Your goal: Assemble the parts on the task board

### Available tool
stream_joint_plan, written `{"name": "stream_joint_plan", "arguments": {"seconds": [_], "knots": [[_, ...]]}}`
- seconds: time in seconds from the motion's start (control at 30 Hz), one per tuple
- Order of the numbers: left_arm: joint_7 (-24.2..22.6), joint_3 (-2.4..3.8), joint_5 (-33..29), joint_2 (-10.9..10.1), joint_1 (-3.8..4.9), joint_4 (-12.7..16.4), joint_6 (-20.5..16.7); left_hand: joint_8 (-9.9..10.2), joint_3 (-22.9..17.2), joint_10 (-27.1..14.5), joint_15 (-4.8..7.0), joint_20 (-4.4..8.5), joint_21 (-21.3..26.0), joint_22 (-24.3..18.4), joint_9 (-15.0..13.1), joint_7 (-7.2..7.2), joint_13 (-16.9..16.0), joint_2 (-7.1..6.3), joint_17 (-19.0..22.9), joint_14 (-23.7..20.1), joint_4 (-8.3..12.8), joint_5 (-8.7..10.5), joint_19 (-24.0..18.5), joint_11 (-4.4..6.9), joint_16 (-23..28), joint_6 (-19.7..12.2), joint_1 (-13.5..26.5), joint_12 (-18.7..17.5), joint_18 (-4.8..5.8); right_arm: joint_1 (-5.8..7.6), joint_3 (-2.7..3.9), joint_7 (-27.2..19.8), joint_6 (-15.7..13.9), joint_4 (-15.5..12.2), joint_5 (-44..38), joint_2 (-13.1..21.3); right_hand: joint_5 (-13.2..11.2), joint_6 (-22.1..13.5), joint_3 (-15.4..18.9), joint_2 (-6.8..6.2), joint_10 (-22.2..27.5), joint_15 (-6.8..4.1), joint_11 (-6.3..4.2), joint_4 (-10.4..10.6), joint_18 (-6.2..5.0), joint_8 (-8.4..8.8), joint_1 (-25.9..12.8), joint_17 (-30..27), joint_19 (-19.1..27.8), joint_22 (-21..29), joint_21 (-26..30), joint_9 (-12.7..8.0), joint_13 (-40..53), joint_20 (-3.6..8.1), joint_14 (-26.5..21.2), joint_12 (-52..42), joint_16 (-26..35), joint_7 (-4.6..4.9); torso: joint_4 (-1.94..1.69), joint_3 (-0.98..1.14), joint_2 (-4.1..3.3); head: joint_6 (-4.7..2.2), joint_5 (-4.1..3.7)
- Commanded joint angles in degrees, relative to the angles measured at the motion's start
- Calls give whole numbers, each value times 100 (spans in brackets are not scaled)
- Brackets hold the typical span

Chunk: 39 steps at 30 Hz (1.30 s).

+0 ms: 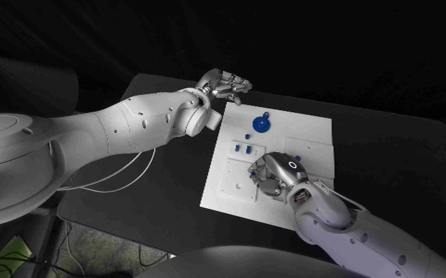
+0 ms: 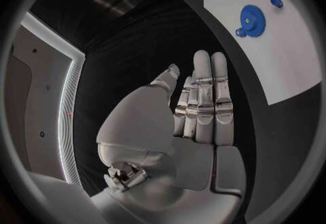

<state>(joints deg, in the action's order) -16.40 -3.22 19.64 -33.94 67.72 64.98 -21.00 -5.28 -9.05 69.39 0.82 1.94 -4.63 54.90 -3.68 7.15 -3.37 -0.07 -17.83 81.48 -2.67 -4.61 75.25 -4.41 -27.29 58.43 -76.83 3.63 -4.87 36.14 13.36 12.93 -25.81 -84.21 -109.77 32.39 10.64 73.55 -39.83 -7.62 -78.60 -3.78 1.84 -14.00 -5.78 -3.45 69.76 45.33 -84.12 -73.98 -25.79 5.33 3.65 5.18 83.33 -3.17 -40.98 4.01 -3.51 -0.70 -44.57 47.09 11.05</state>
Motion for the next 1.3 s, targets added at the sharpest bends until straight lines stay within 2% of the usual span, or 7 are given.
{"name": "stream_joint_plan", "arguments": {"seconds": [0.03,0.93,1.13,1.3], "knots": [[-43,4,34,10,2,13,91,-9,20,-37,-26,-30,-31,5,4,1,-7,50,-7,-21,24,-12,-28,0,-11,10,21,-14,42,-9,-6,131,85,0,-135,-6,14,14,14,24,-155,-46,-108,-13,-131,-24,41,-5,-234,3,27,5,10,28,5,-38,-12,2,-1,-3,1,3,3],[-23,4,34,5,2,8,132,-6,23,-45,-27,-32,-31,13,3,3,-7,63,-9,-22,42,-8,-31,-3,-12,3,34,-15,40,-10,-7,231,-43,-19,-216,-17,9,24,-3,24,-164,-47,-110,-32,-127,-23,29,0,-235,-6,12,6,10,31,7,-38,-24,-1,-1,-6,3,20,17],[-17,4,34,7,2,8,144,-6,23,-45,-27,-32,-31,13,3,3,-7,63,-9,-22,42,-8,-31,-3,-12,3,34,-15,40,-10,-19,235,137,-42,-267,-34,-8,32,1,24,-168,-48,-112,-42,-124,-24,28,4,-234,-17,-14,6,10,29,5,-38,-32,-2,-2,-10,3,21,9],[-12,4,34,9,2,7,153,-6,23,-45,-27,-32,-31,13,3,3,-7,63,-9,-22,42,-8,-31,-3,-12,3,34,-15,40,-9,-43,224,423,-75,-359,-60,1,33,25,30,-166,-48,-111,-47,-115,-23,36,8,-233,-26,-25,5,10,29,2,-38,-37,-3,-2,-9,2,23,-4]]}}
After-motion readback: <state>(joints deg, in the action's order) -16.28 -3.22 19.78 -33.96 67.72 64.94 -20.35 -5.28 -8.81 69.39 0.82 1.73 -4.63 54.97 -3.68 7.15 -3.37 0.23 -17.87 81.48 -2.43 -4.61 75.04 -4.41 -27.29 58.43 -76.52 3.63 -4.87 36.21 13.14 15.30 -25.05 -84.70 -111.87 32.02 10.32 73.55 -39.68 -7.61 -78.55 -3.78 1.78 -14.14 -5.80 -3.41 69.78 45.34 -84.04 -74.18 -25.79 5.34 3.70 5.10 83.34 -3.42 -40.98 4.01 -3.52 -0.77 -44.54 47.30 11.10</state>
